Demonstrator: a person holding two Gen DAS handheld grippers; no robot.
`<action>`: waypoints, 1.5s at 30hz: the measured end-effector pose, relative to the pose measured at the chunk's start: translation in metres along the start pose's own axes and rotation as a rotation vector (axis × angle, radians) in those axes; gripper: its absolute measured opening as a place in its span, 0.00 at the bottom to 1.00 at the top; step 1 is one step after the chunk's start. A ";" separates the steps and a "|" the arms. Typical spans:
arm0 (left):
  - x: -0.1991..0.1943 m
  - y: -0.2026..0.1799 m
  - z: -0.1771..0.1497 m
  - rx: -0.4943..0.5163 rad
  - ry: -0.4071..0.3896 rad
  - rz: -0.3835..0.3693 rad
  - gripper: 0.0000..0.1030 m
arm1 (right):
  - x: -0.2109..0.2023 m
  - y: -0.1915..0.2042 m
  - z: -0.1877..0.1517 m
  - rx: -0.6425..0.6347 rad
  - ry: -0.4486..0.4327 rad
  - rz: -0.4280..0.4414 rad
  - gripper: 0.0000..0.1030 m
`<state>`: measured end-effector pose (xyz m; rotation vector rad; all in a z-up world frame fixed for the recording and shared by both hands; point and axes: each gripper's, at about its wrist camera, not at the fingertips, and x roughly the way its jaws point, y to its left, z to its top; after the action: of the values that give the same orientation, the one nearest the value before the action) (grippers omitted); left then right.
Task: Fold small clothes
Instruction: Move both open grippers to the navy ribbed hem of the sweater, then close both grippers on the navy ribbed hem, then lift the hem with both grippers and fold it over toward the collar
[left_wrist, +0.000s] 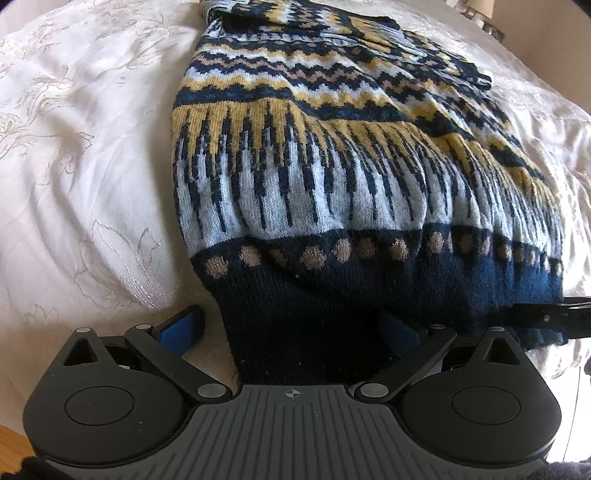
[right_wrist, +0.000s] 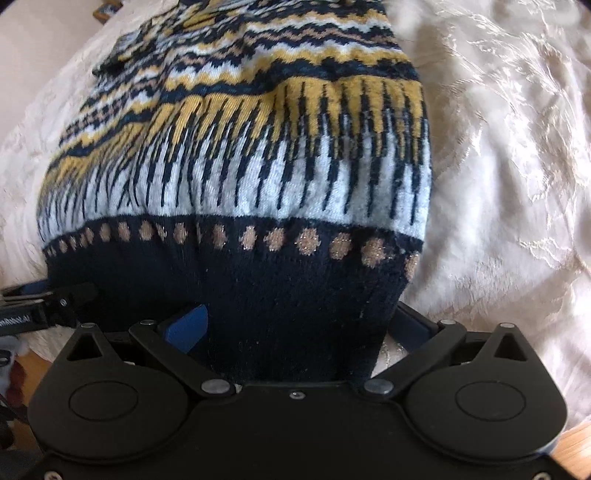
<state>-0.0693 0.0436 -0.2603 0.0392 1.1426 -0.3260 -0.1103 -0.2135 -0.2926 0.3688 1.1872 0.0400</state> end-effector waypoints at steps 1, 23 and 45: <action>0.000 0.000 0.001 -0.001 0.003 0.001 0.99 | 0.001 0.001 0.001 0.001 0.005 -0.003 1.00; -0.016 0.012 0.016 -0.076 -0.093 -0.060 0.40 | -0.021 -0.041 0.013 0.162 -0.027 0.164 0.17; -0.086 0.017 0.077 -0.174 -0.285 -0.169 0.13 | -0.110 -0.032 0.058 0.160 -0.283 0.398 0.12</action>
<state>-0.0285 0.0652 -0.1535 -0.2512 0.8884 -0.3680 -0.1048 -0.2828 -0.1853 0.7248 0.8257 0.2317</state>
